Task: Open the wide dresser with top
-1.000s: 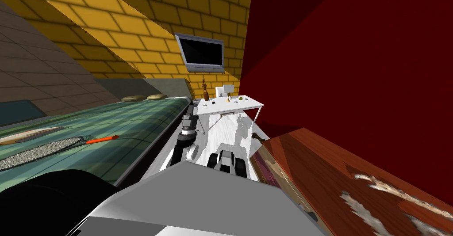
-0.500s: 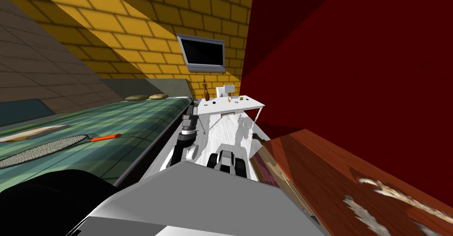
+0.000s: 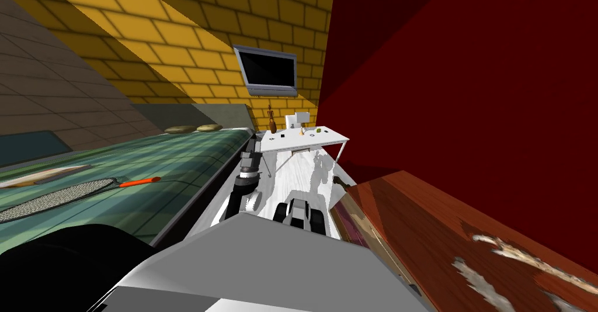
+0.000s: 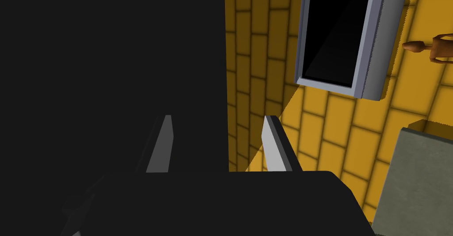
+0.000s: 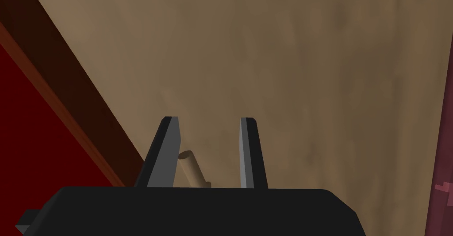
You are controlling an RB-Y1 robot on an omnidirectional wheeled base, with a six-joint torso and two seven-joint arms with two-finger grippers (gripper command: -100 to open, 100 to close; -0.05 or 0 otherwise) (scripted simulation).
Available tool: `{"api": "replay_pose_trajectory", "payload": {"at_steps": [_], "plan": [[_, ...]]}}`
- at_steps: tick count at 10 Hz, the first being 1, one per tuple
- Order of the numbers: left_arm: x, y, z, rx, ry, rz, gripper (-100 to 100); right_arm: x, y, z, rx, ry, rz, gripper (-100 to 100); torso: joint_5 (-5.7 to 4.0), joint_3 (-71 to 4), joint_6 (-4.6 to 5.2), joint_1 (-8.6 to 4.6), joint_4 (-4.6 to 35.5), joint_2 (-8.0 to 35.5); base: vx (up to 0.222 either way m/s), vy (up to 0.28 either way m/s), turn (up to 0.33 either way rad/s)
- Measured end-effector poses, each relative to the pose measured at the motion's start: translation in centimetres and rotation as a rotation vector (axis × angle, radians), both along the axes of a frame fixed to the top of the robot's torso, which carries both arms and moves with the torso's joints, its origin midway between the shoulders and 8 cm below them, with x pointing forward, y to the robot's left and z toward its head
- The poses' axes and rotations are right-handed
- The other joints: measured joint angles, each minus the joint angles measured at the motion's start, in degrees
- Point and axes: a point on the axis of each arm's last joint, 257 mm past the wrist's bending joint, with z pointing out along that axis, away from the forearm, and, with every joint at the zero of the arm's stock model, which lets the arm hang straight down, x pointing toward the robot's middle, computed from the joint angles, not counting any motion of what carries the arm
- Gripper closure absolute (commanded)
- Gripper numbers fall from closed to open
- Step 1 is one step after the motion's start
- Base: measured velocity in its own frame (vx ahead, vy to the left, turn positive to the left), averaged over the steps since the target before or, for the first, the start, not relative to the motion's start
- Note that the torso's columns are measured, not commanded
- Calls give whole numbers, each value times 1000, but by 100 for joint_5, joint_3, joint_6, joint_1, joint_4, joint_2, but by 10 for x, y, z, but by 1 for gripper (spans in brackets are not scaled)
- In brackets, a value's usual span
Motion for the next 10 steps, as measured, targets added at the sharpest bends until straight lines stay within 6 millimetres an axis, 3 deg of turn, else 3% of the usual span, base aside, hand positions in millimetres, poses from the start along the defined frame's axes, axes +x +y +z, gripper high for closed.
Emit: {"api": "replay_pose_trajectory", "payload": {"at_steps": [3,6,10], "plan": [[0,0,0,0,0,0,0,-7,-8,7,-18,30,19,-100,-32,18,74,-12,-28,37,44,59,-6],[0,0,0,0,0,0,0,-12,-10,11,-25,50,25,-100,-17,16,49,53,-19,48,37,34,1],[0,0,0,0,0,0,0,-9,-11,15,-37,59,42,-100,-22,15,53,48,-21,47,26,30,13]]}}
